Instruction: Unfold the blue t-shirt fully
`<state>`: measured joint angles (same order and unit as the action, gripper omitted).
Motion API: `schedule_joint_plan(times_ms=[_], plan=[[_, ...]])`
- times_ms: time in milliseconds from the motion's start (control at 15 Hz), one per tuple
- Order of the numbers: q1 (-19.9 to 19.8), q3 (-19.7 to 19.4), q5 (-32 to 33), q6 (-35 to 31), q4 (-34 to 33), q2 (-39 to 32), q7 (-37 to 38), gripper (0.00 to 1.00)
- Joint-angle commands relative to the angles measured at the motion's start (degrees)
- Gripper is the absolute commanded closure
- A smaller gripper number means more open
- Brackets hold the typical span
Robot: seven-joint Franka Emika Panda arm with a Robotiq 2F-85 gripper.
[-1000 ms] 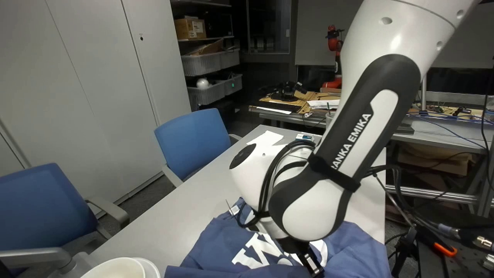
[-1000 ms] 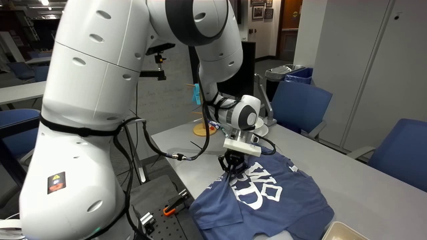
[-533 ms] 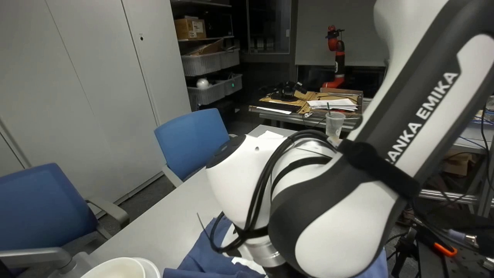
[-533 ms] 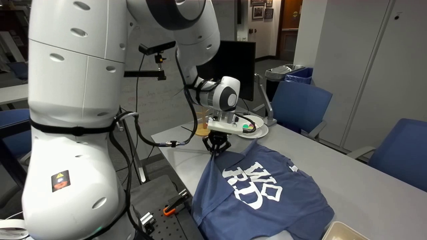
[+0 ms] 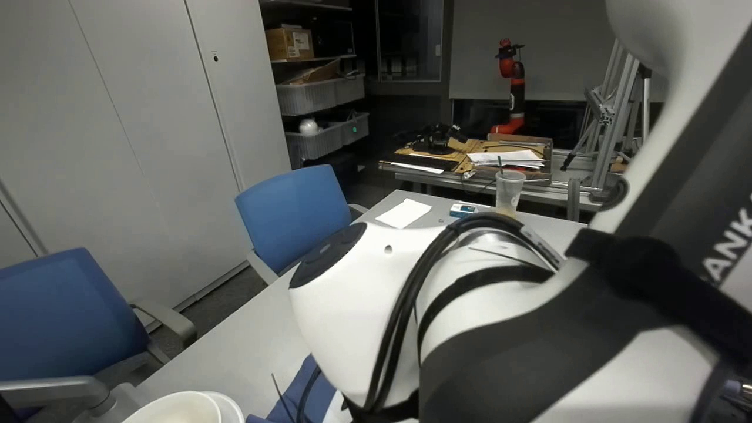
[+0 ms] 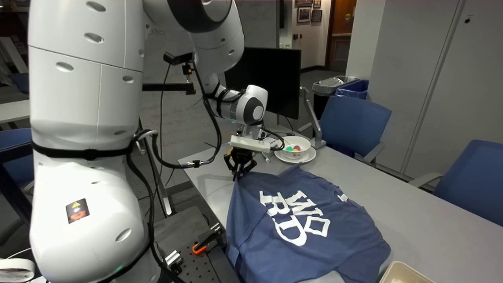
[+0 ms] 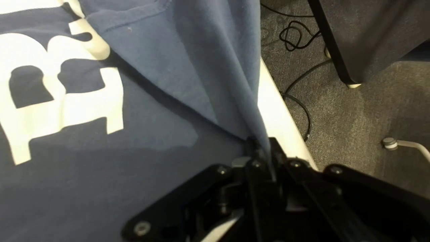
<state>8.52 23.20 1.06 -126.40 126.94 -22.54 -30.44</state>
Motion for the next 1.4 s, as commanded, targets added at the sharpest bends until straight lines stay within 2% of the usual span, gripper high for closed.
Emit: schedule_joint_plan(times_ms=[0, 267, 467, 533, 933, 1333], plan=[[0.85, -0.1, -1.86, 1.83, 0.33, 1.49, -1.56, 0.57], [0.9, -0.71, -2.31, 0.33, 0.68, 1.87, -0.13, 0.28], [0.88, -2.9, -1.43, -3.73, 0.75, 1.61, 3.82, 0.04], [0.86, -3.94, -1.23, -5.74, 0.67, 1.37, 5.94, 0.01], [1.04, -12.85, 2.29, -15.7, -3.24, -4.59, 18.24, 0.0], [1.99, -20.58, 3.71, -20.83, -11.32, -14.76, 33.05, 0.0]])
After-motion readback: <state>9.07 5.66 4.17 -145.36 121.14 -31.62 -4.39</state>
